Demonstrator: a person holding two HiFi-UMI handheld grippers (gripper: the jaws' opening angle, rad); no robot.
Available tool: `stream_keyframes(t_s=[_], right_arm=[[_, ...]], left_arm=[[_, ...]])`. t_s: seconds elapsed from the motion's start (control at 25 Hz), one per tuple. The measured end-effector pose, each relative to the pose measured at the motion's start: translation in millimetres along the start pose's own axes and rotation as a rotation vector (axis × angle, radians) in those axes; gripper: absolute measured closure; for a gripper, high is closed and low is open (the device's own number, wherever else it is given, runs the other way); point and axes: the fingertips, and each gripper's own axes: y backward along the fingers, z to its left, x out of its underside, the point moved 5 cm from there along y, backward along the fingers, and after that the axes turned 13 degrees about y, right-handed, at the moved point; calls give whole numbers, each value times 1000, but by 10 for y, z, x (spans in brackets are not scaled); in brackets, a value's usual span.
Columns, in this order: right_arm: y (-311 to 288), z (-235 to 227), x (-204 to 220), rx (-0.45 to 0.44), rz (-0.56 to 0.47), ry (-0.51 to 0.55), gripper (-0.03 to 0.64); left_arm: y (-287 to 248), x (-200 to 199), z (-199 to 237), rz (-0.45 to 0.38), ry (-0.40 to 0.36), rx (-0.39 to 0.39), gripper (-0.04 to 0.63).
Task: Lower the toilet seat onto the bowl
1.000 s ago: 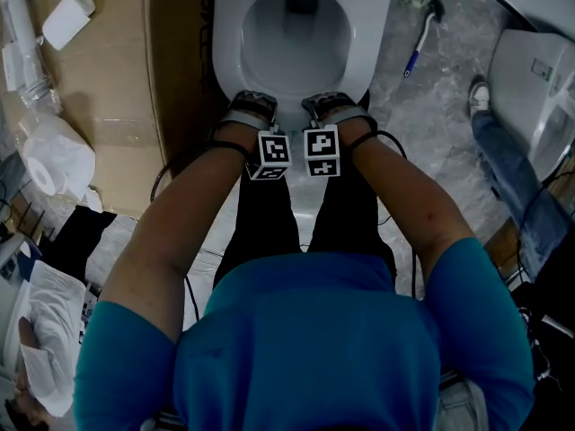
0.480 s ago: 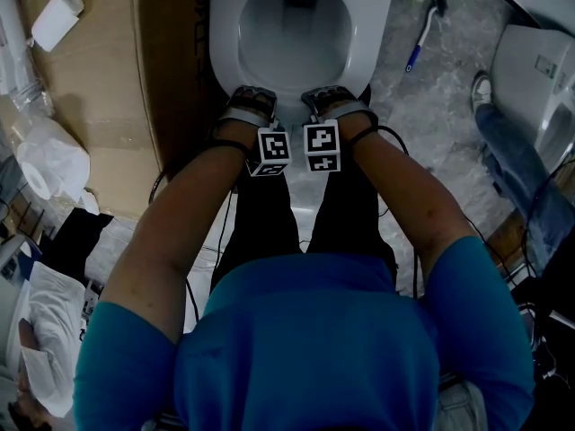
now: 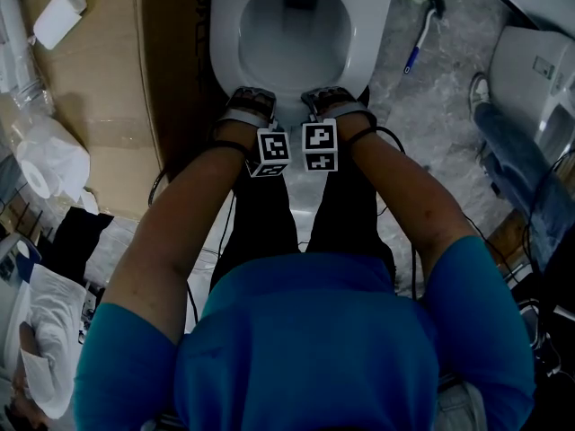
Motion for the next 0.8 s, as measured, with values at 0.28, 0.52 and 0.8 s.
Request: stream_keyframes(t_s=[0.28, 0.52, 0.8], right_arm=[[193, 25, -134, 32, -27, -22, 298], [558, -7, -182, 32, -58, -40, 296], [1183, -140, -223, 63, -103, -76, 296]], left_arm=[[210, 9, 0, -14, 36, 26, 316], [652, -36, 44, -99, 118, 38, 314], [1428, -69, 309, -262, 275, -14, 316]])
